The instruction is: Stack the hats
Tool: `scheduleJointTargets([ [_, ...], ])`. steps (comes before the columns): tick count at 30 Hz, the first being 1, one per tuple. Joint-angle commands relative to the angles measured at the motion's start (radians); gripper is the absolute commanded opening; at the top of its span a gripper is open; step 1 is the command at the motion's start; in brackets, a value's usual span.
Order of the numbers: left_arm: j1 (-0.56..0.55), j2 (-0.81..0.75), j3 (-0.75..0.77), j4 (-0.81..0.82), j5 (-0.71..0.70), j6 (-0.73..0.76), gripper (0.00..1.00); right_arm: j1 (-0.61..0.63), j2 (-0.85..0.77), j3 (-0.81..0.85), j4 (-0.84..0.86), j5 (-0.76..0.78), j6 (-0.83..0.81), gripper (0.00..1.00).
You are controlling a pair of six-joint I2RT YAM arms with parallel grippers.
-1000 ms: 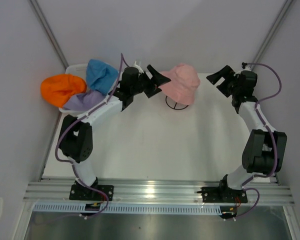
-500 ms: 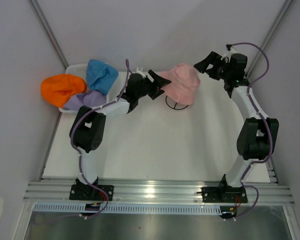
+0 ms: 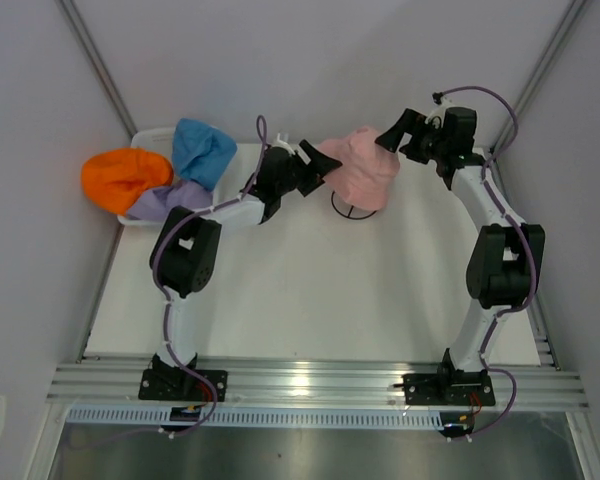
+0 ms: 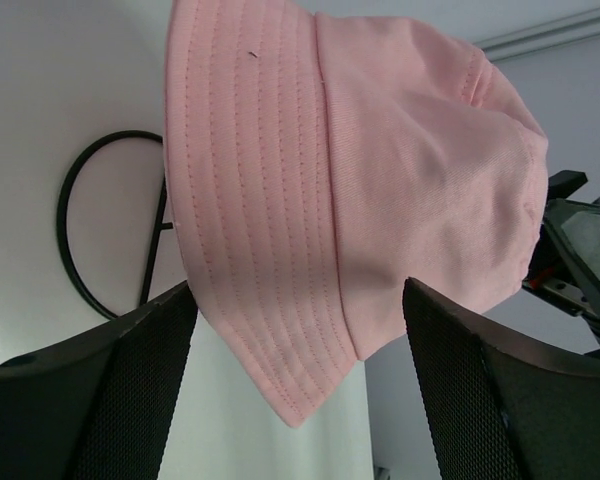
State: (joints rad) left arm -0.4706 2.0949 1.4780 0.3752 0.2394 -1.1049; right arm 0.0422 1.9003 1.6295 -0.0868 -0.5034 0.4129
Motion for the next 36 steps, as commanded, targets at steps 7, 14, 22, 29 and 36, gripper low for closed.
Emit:
scheduleJointTargets([
  [7,0.026,0.019,-0.059,0.293,0.040,0.083,0.83,0.027,-0.024,0.056,-0.008,0.005,-0.034,1.00],
  [14,0.033,0.059,0.001,0.317,0.043,0.117,0.60,0.028,-0.033,0.056,-0.022,0.026,-0.057,1.00],
  [22,0.059,0.047,-0.025,0.323,0.057,0.116,0.01,0.030,-0.030,0.063,-0.010,0.042,-0.040,1.00],
  [29,0.096,0.027,-0.067,0.487,0.202,0.056,0.01,0.030,-0.046,0.056,-0.047,0.077,-0.057,1.00],
  [36,0.107,0.004,-0.107,0.433,0.193,0.085,0.01,-0.031,-0.139,-0.026,-0.052,0.151,-0.024,1.00],
])
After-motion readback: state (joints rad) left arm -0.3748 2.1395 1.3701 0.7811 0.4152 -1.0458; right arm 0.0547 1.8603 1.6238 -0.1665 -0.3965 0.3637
